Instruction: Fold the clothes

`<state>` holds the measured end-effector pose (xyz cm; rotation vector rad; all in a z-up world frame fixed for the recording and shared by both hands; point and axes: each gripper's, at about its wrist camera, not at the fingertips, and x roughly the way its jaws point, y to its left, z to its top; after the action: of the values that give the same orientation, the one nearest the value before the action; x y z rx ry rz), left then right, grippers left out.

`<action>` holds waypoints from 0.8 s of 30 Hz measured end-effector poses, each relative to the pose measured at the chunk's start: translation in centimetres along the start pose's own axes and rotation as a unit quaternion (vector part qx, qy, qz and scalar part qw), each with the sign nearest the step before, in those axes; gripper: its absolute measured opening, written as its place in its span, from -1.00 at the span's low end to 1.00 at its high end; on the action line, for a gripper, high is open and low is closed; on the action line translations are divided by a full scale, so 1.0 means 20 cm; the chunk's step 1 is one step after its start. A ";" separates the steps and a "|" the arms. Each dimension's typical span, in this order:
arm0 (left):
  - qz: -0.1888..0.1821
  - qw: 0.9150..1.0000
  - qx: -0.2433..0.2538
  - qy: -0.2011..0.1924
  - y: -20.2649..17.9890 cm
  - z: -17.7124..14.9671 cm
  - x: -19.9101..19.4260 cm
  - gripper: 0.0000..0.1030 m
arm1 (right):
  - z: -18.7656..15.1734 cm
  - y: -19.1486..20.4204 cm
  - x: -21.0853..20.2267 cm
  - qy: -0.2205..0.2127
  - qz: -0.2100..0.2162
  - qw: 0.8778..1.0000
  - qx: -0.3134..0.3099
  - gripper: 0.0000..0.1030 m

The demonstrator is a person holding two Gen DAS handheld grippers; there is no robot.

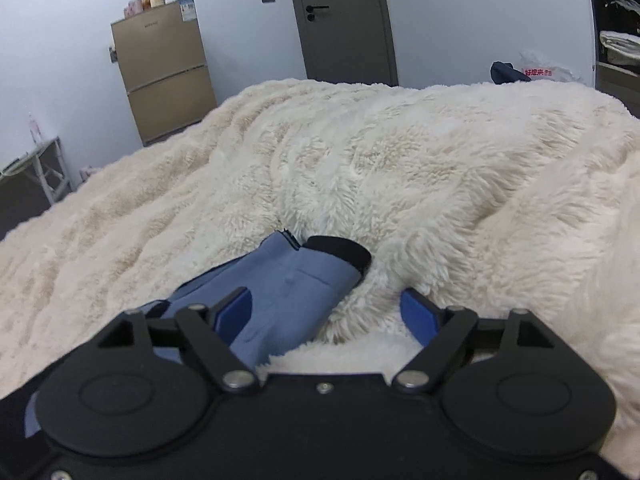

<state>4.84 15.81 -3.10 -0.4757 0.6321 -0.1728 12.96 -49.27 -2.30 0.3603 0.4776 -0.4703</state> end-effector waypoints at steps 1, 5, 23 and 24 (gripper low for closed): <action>-0.002 1.000 -0.005 0.000 0.01 0.00 0.00 0.99 | 0.00 -0.02 -0.03 -0.005 0.011 1.000 0.019 0.31; -0.005 1.000 -0.019 0.008 0.03 0.01 0.01 0.99 | 0.03 -0.09 -0.08 -0.002 0.055 0.995 0.087 0.32; 0.001 0.999 -0.033 0.022 0.05 0.01 0.04 0.99 | 0.11 -0.06 0.27 0.066 0.127 0.979 0.144 -0.53; -0.001 0.999 -0.035 0.022 0.05 0.01 0.04 0.99 | 0.12 -0.04 0.30 0.076 0.123 0.982 0.124 -0.51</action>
<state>5.63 16.54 -3.80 -0.5403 0.6822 -0.1631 18.03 -52.98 -3.59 0.6906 0.5165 -0.2614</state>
